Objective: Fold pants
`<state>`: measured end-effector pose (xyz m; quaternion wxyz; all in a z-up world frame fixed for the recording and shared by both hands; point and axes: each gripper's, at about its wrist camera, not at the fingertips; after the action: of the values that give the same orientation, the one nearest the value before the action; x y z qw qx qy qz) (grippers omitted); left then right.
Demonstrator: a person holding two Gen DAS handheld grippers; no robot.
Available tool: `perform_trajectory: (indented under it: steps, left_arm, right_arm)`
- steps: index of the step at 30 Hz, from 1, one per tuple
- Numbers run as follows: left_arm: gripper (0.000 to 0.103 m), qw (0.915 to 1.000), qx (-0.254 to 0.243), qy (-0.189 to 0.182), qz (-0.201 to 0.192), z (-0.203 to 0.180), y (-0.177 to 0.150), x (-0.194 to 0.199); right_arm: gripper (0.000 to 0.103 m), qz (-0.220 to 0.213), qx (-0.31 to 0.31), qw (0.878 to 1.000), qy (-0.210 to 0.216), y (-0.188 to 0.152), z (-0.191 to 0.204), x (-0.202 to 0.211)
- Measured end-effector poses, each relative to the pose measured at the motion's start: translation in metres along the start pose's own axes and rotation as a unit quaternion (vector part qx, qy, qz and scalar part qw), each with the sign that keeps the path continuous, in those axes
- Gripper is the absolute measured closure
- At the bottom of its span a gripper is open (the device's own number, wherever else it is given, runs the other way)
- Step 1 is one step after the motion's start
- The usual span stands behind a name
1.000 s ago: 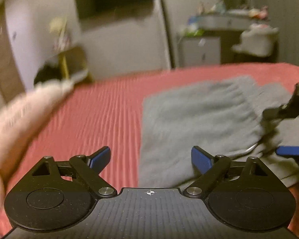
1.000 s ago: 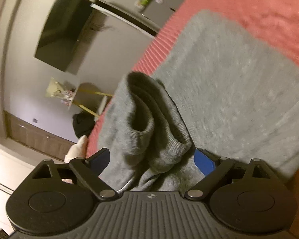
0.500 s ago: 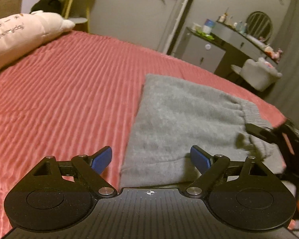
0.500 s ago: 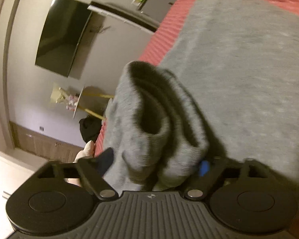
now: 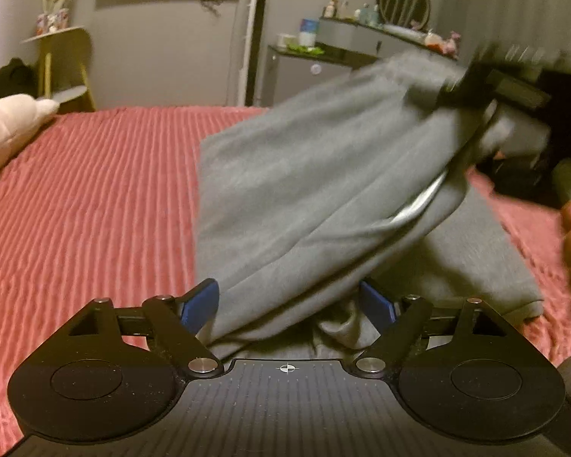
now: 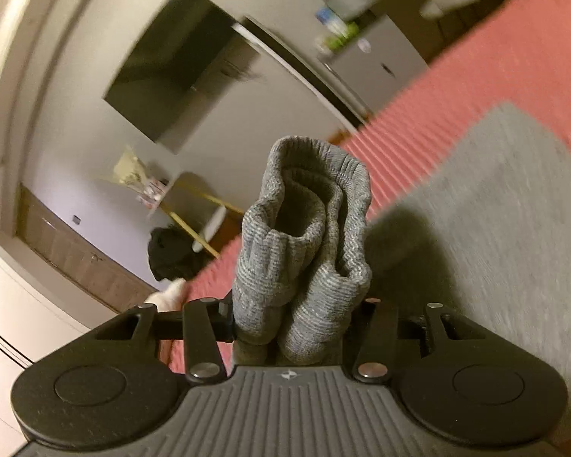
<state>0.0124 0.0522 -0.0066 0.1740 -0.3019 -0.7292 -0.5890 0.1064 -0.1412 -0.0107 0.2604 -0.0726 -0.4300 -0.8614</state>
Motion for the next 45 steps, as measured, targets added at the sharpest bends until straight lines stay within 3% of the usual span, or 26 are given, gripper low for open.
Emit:
perform_trajectory:
  steps: [4,16,20,45]
  left_arm:
    - [0.016,0.9997,-0.001,0.024,0.007,0.001,-0.001,-0.007]
    - [0.016,0.9988,0.018,0.031,0.032,0.010,0.002,-0.019]
    - [0.016,0.9979,0.011,0.047,0.042,0.010,0.003,-0.025]
    - [0.014,0.9970,0.026,0.048,0.055,0.016,0.006,-0.032]
  right_arm:
    - [0.056,-0.030,0.011,0.999,0.012,0.014,0.011,0.016]
    - [0.057,-0.088,-0.001,0.996,0.008,0.030,-0.003,0.062]
    - [0.057,-0.094,-0.011,0.995,0.004,0.031,-0.011,0.070]
    - [0.057,-0.076,-0.023,0.993,-0.083,0.009,-0.058,0.087]
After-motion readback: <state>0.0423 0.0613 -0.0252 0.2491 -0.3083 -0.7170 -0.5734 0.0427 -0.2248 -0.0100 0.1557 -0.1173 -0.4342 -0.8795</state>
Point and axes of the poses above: each gripper's, at about its wrist camera, not at the fingertips, and x roughly against the way its jaws point, z to its left, y to its top, and after that the axes turned 8 degrees about x, right-handed
